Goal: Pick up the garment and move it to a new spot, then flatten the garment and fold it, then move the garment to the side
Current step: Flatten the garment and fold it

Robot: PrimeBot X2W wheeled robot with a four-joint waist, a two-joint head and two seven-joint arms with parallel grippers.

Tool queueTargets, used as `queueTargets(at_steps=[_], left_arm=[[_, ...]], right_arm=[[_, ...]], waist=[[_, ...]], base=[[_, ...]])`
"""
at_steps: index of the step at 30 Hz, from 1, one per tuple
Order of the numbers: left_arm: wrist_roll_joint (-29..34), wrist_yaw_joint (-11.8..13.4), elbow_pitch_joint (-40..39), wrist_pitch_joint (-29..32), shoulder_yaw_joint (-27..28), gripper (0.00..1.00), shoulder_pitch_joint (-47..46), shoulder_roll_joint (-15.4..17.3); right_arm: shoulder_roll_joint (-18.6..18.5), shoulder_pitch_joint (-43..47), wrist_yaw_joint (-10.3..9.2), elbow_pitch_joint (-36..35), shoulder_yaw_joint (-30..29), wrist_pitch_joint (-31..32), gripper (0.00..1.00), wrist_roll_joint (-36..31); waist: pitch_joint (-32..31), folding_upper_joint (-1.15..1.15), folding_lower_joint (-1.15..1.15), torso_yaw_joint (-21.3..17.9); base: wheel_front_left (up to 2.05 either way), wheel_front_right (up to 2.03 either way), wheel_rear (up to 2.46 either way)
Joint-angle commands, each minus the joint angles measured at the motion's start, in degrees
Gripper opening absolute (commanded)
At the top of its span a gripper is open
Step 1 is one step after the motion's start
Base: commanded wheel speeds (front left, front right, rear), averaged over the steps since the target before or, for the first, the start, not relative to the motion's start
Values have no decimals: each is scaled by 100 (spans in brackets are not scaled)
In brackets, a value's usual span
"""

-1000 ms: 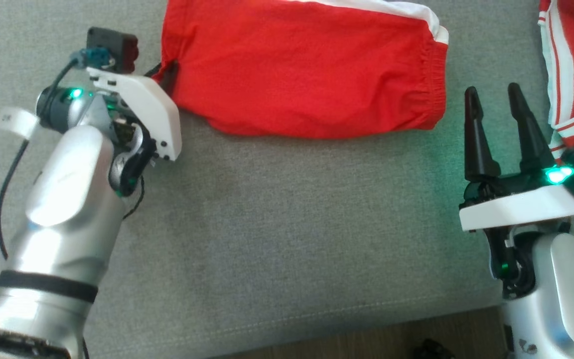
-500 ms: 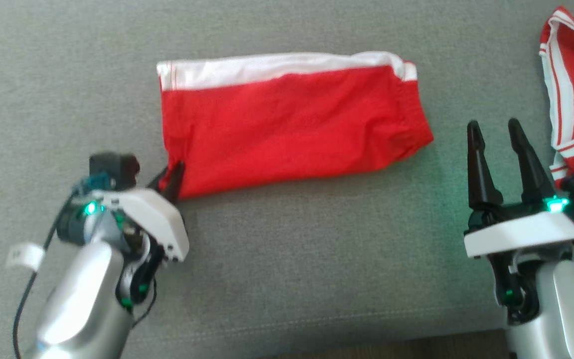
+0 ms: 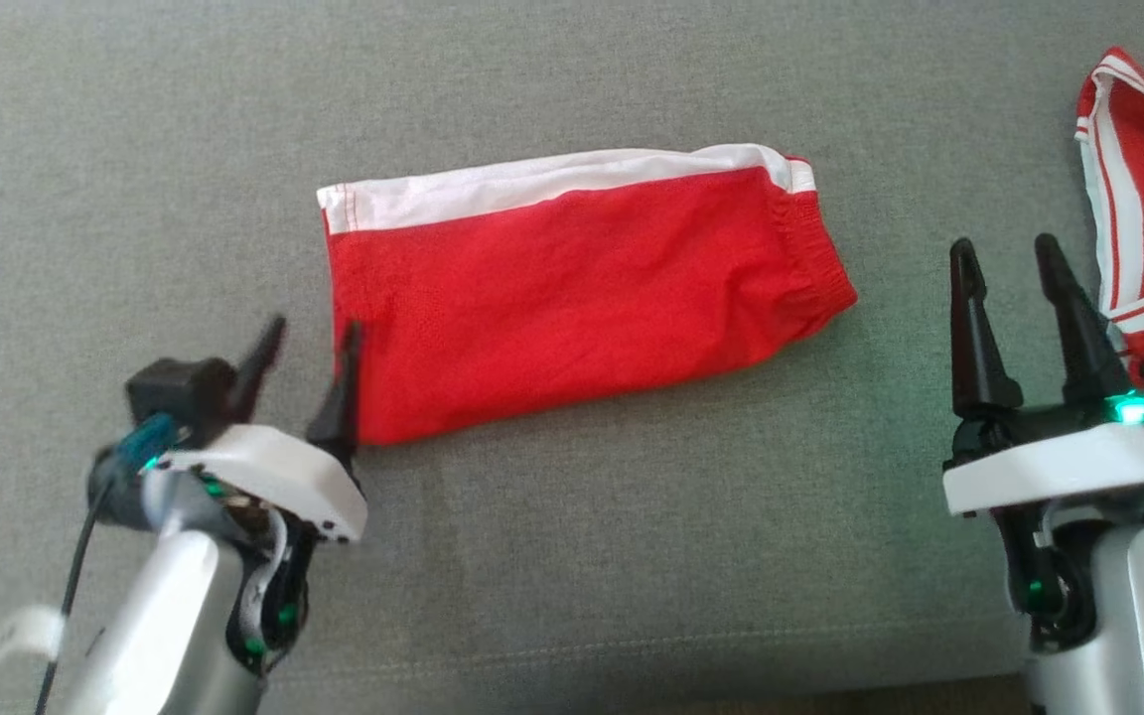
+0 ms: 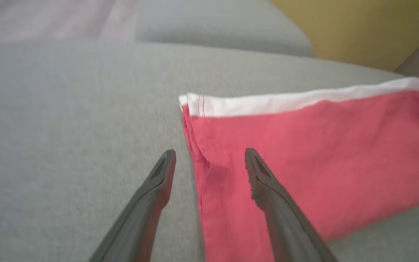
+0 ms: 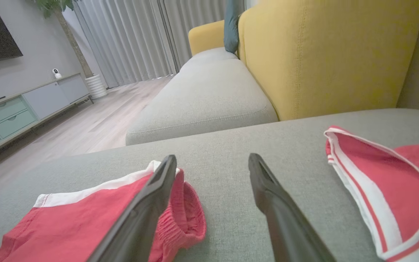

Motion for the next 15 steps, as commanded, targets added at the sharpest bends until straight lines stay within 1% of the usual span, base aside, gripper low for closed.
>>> queueTargets(at_steps=[1, 4, 6, 12, 15], left_arm=[[202, 107, -302, -484, 318, 100, -86, 124], [355, 191, -410, -1148, 463, 100, -48, 152], [424, 216, -498, -1394, 581, 100, -14, 166], [612, 245, -744, -1544, 858, 100, 315, 196], [694, 210, -822, -1550, 876, 100, 480, 214]], right_arm=[[-14, 19, -4, -314, 81, 30, 100, -156], [-14, 43, -4, -460, 45, 103, 100, -369], [-14, 84, -4, -544, 16, 136, 100, -475], [-14, 300, -4, -686, 2, 256, 100, -546], [-14, 411, -4, -719, -2, 281, 100, -561]], waist=[[-53, 0, 0, 22], [-148, 0, 0, 64], [-237, 0, 0, 102], [-460, 0, 0, 158], [-523, 0, 0, 155]], base=[[0, 0, 0], [0, 0, 0], [0, 0, 0], [0, 0, 0], [0, 0, 0]])
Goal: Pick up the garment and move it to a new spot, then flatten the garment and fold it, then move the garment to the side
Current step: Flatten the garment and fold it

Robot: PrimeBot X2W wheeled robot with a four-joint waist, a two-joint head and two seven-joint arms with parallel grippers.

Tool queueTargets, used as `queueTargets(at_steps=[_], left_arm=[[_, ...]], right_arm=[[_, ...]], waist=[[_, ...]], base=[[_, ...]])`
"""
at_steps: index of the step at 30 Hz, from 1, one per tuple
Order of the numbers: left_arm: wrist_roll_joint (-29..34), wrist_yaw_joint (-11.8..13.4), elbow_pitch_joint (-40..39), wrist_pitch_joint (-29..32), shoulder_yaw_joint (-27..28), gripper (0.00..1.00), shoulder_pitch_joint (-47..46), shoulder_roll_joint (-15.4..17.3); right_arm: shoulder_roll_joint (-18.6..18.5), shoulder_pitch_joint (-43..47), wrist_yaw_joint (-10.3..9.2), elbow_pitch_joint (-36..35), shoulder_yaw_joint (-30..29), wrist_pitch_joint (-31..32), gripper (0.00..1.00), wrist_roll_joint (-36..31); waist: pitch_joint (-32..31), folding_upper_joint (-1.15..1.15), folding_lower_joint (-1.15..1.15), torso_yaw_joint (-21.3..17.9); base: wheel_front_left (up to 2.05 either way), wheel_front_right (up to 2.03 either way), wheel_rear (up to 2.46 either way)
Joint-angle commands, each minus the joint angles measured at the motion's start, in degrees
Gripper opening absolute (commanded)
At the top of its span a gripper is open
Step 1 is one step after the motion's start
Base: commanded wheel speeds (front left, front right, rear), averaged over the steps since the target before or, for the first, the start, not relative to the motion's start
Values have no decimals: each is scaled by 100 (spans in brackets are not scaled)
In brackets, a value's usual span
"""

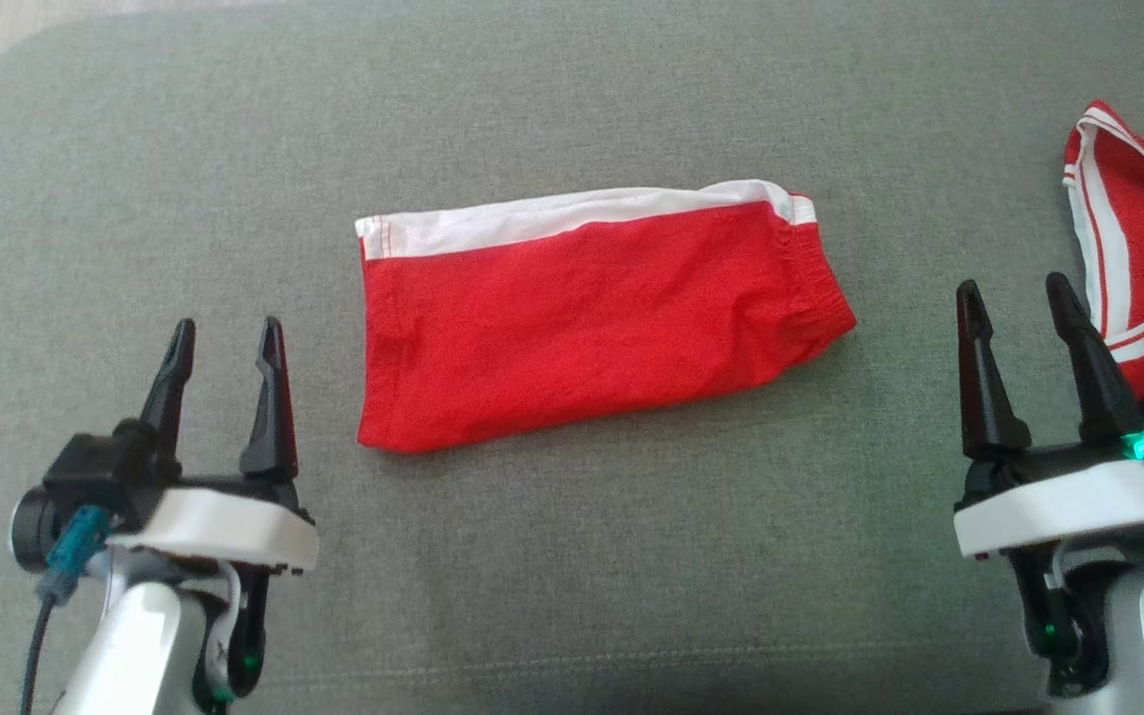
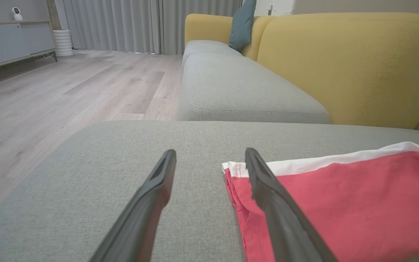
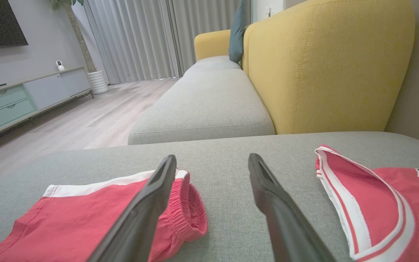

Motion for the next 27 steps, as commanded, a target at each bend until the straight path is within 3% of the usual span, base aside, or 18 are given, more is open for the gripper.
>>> queueTargets(at_steps=[1, 16, 27], left_arm=[[51, -33, -244, -66, 250, 100, -138, 168], [183, -192, -223, -68, 248, 100, -96, 97], [417, -413, -376, -68, 205, 100, -490, -162]], right_arm=[[-20, -31, -4, -231, 108, 24, 100, -46], [-20, 47, -4, -217, 53, 146, 100, -29], [-20, -508, -4, 657, 199, 266, 100, 47]], waist=[[-19, 0, 0, 1], [-35, 0, 0, 46], [281, 0, 0, 549]], base=[[0, 0, 0], [0, 0, 0], [0, 0, 0]])
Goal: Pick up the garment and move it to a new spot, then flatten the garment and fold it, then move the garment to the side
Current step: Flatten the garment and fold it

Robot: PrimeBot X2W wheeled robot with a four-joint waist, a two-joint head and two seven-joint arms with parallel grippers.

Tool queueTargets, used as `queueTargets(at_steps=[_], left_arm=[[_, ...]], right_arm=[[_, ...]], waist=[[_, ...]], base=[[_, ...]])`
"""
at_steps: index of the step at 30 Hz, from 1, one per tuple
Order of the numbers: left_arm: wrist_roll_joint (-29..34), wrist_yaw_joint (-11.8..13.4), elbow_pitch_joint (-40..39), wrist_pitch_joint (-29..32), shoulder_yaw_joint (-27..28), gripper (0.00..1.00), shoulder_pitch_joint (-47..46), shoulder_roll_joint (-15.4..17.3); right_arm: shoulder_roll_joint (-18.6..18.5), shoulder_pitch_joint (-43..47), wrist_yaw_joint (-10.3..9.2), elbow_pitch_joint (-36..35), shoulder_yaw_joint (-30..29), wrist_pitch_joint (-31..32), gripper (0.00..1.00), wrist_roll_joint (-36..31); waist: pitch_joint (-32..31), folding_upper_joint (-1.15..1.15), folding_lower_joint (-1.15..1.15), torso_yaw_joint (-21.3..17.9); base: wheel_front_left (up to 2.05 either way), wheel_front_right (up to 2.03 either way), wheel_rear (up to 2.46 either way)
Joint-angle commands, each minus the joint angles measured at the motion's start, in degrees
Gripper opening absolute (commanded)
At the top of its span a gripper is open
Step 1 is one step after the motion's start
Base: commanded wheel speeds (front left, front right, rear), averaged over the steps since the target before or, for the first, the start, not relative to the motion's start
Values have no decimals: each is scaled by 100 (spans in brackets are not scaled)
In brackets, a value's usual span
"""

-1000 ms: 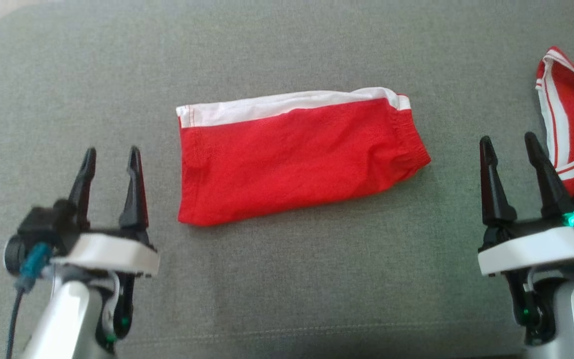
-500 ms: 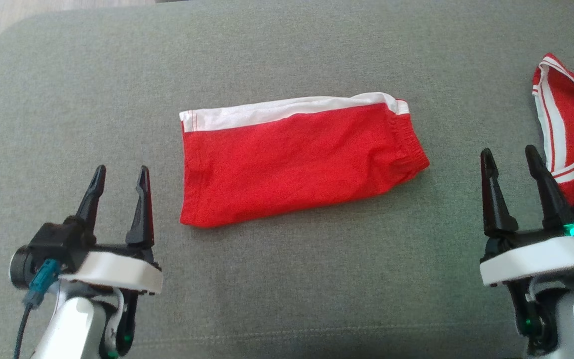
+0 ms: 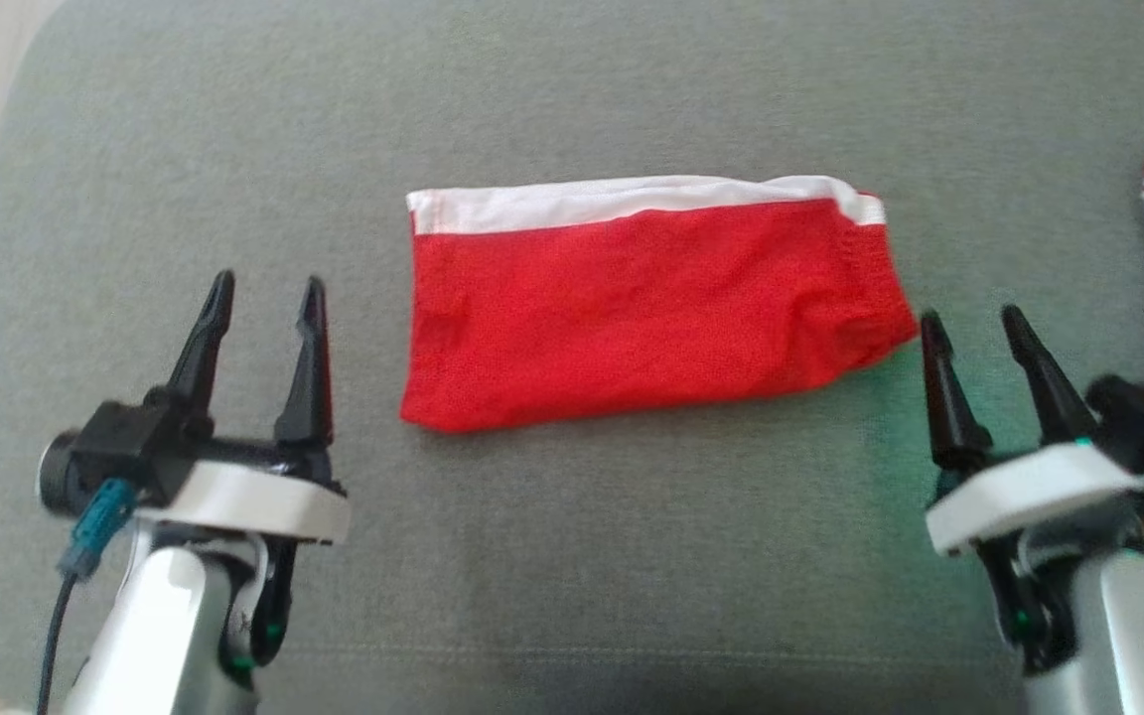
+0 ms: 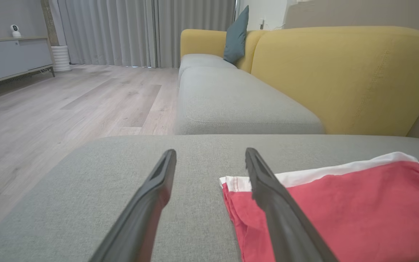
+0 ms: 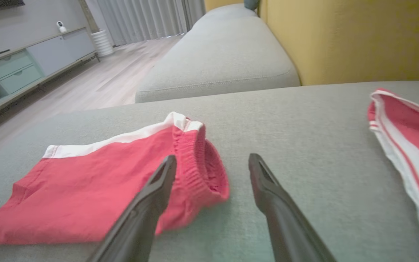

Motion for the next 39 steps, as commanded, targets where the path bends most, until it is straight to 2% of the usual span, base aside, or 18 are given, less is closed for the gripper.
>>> queueTargets(at_steps=[1, 5, 10, 21, 28, 29, 31, 34, 39], left_arm=[[70, -40, -226, -44, 210, 100, -275, 34], [197, -156, -271, -44, 178, 100, -410, -102], [344, -293, -282, -44, 174, 100, -539, -263], [536, -523, -270, -44, 292, 100, -607, -464], [633, -641, -214, -45, 378, 100, -600, -557], [646, -656, -209, -45, 392, 100, -601, -567], [671, -679, -200, -45, 415, 100, -598, -588], [714, -709, -197, -45, 441, 100, -593, -614], [766, -761, -180, -45, 496, 100, -567, -640]], right_arm=[[-23, -393, -4, -85, 195, 38, 100, 18], [-23, -808, -4, 377, 204, 115, 100, -112], [-24, -1088, -4, 975, -219, 362, 100, -310], [-78, -1537, -4, 1834, -461, 858, 100, -232], [-92, -1689, -4, 2048, -558, 1418, 100, -80], [-93, -1697, -4, 2062, -544, 1505, 82, -40], [-92, -1687, -4, 2106, -515, 1747, 0, 44], [-85, -1672, -4, 2089, -480, 2044, 0, 185], [-100, -1585, -4, 1820, -414, 2181, 0, 453]], waist=[[128, 0, 0, 183], [227, 0, 0, 410], [290, 0, 0, 646], [452, 0, 0, 744], [457, 0, 0, 692], [451, 0, 0, 682], [438, 0, 0, 663], [430, 0, 0, 638], [383, 0, 0, 589]], base=[[0, 0, 0], [0, 0, 0], [0, 0, 0], [0, 0, 0], [0, 0, 0], [0, 0, 0], [0, 0, 0], [0, 0, 0], [0, 0, 0]])
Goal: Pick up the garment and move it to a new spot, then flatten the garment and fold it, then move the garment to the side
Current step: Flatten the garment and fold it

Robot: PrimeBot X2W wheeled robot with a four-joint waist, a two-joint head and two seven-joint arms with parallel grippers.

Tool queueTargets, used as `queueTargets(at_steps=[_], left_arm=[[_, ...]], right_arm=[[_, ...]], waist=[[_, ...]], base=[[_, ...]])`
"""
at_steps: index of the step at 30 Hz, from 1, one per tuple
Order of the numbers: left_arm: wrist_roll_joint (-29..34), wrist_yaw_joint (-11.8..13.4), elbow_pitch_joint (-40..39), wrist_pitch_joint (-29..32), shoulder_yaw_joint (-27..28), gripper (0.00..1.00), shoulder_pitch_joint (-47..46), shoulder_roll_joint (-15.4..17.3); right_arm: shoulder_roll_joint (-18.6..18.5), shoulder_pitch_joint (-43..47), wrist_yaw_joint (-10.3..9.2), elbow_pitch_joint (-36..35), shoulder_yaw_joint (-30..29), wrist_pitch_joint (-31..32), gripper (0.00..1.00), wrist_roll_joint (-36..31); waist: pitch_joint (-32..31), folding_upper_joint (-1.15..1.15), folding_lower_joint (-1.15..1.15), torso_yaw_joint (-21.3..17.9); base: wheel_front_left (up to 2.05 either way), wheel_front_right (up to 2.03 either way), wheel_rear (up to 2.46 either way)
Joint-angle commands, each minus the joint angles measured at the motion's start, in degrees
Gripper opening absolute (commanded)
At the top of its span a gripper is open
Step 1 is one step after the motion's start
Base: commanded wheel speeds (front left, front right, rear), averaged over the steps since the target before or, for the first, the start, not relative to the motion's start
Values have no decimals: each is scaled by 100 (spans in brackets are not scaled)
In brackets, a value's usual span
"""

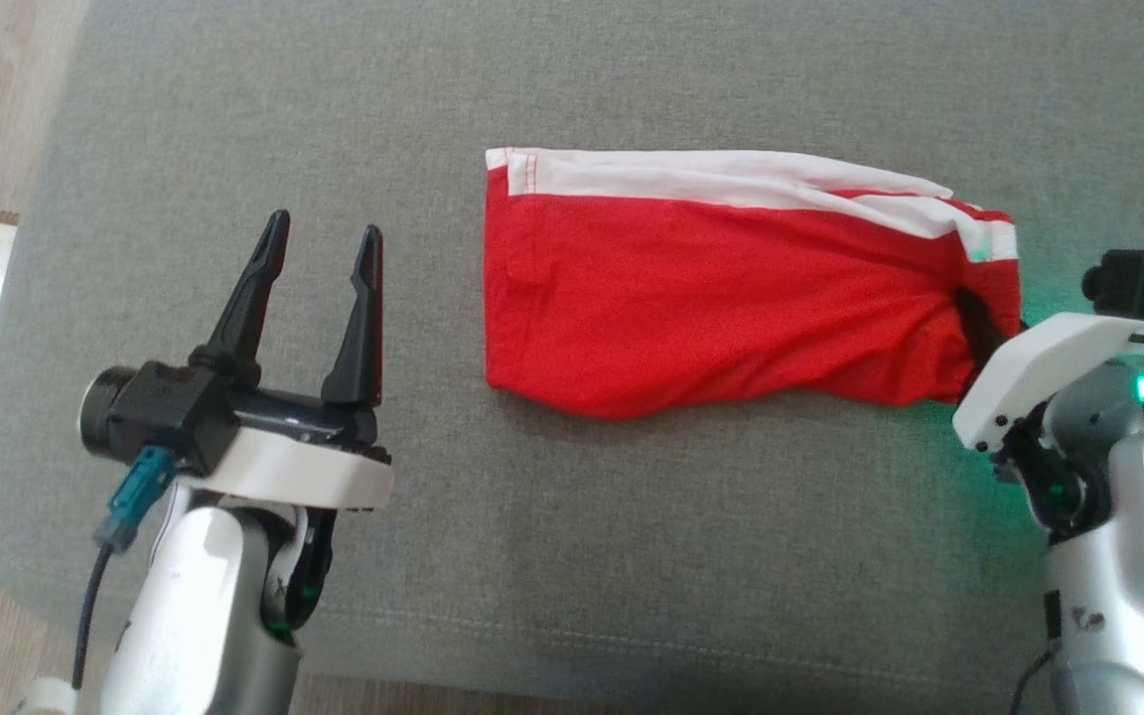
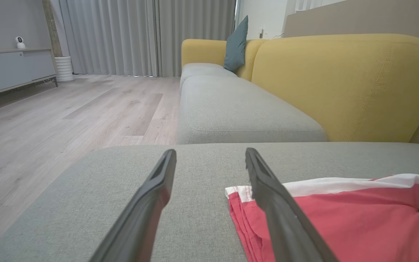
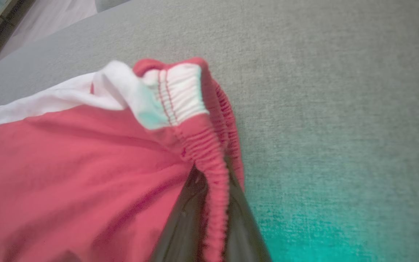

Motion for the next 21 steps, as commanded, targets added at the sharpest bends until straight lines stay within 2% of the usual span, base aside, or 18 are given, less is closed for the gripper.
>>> queueTargets(at_steps=[1, 12, 17, 21], left_arm=[[72, -17, -176, -34, 221, 100, -183, 43], [171, -69, -173, -34, 285, 100, -53, 1], [199, -91, -193, -34, 299, 100, -31, 0], [231, -107, -212, -34, 294, 100, -20, -3]], right_arm=[[18, 131, -4, -218, 237, 67, 0, 57], [-456, 879, -4, -1217, -22, 570, 0, 707], [-423, 992, -4, -1545, -74, 768, 0, 1099], [-253, 874, -4, -1856, -52, 1140, 0, 1708]], waist=[[-29, 0, 0, -20], [-229, 0, 0, -149], [-249, 0, 0, -206], [-257, 0, 0, -253]], base=[[0, 0, 0], [0, 0, 0], [0, 0, 0], [0, 0, 0]])
